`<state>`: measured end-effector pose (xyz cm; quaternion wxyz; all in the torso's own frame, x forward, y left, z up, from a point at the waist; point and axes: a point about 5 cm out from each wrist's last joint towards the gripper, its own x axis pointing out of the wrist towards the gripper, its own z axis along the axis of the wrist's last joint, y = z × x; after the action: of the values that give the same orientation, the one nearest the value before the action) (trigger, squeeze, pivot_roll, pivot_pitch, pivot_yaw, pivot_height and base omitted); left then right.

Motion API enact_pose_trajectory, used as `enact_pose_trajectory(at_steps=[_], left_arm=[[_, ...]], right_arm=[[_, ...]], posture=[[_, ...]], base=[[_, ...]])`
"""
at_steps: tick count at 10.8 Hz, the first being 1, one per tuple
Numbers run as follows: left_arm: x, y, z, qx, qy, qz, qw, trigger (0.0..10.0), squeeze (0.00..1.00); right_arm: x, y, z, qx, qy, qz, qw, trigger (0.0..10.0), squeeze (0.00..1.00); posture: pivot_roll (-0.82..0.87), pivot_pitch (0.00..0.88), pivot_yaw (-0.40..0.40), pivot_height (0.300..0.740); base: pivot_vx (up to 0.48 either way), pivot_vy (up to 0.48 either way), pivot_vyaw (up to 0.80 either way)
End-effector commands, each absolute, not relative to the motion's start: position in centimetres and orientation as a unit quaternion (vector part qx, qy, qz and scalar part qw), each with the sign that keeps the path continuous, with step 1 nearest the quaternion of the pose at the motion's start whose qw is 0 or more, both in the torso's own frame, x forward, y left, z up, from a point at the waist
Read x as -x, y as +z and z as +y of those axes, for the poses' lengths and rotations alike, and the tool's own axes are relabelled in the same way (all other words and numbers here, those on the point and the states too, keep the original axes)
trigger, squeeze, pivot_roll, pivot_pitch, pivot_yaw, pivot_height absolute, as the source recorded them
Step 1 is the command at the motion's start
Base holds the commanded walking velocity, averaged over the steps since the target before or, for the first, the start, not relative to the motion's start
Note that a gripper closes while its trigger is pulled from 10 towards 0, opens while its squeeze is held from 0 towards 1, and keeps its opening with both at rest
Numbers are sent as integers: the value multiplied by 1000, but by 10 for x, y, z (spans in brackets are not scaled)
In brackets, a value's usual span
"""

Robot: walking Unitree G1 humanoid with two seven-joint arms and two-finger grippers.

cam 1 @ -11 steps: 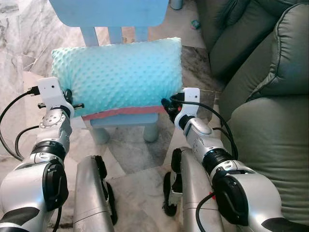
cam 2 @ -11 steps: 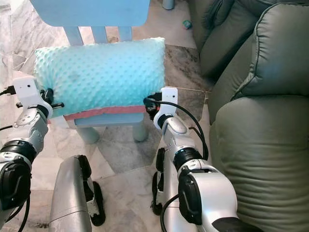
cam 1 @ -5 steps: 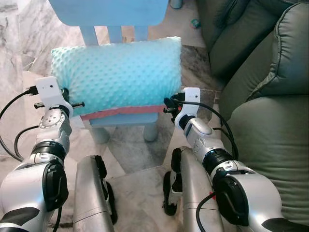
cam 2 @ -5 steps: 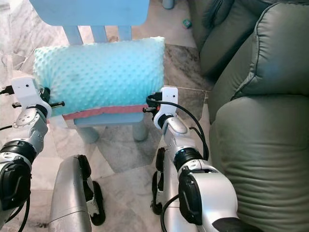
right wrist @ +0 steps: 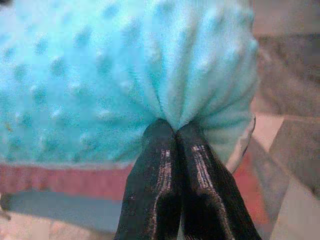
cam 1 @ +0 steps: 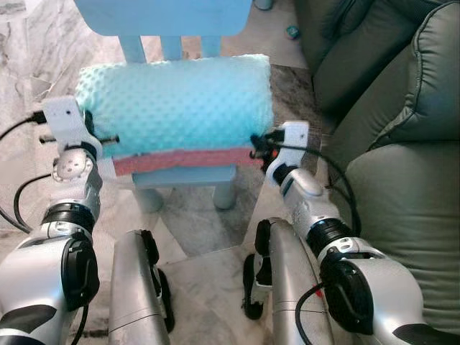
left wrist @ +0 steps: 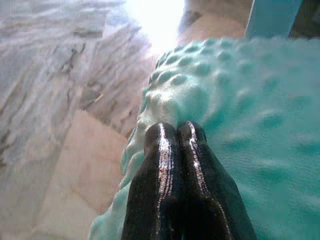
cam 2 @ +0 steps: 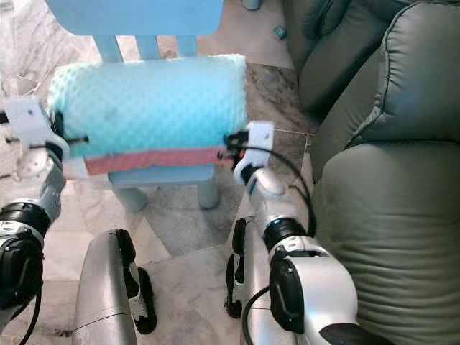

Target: Move the pillow to the sofa

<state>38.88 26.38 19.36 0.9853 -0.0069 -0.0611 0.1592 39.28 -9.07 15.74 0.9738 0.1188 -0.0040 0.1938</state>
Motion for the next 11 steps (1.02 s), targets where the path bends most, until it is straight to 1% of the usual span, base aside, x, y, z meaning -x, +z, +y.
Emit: enact_pose_trajectory(at_steps=[1, 4, 5, 9, 10, 11], left_arm=[[-386, 198, 272, -7, 166, -77, 983, 0, 0], [-385, 216, 276, -25, 164, -123, 978, 0, 0], [-384, 211, 273, -53, 151, -113, 981, 0, 0], [-376, 183, 273, -39, 149, -81, 985, 0, 0], [-373, 174, 273, -41, 149, -67, 986, 0, 0], [-371, 166, 273, -35, 151, -48, 987, 314, 0]], right_arm=[[-391, 156, -97, -131, 190, -16, 973, 0, 0], [-393, 170, -106, -137, 189, -56, 971, 0, 0], [-391, 170, -105, -134, 197, -63, 969, 0, 0], [-377, 150, -96, -135, 225, -40, 964, 0, 0], [-369, 140, -88, -124, 252, -29, 959, 0, 0], [-364, 134, -85, -117, 260, -22, 958, 0, 0]], posture=[[-62, 412, -56, 534], [-57, 392, -51, 534], [-52, 380, -44, 534], [-52, 369, -40, 534], [-53, 371, -40, 534], [-52, 373, -39, 534]], base=[[0, 0, 0], [0, 0, 0], [0, 0, 0], [0, 0, 0], [0, 0, 0], [0, 0, 0]])
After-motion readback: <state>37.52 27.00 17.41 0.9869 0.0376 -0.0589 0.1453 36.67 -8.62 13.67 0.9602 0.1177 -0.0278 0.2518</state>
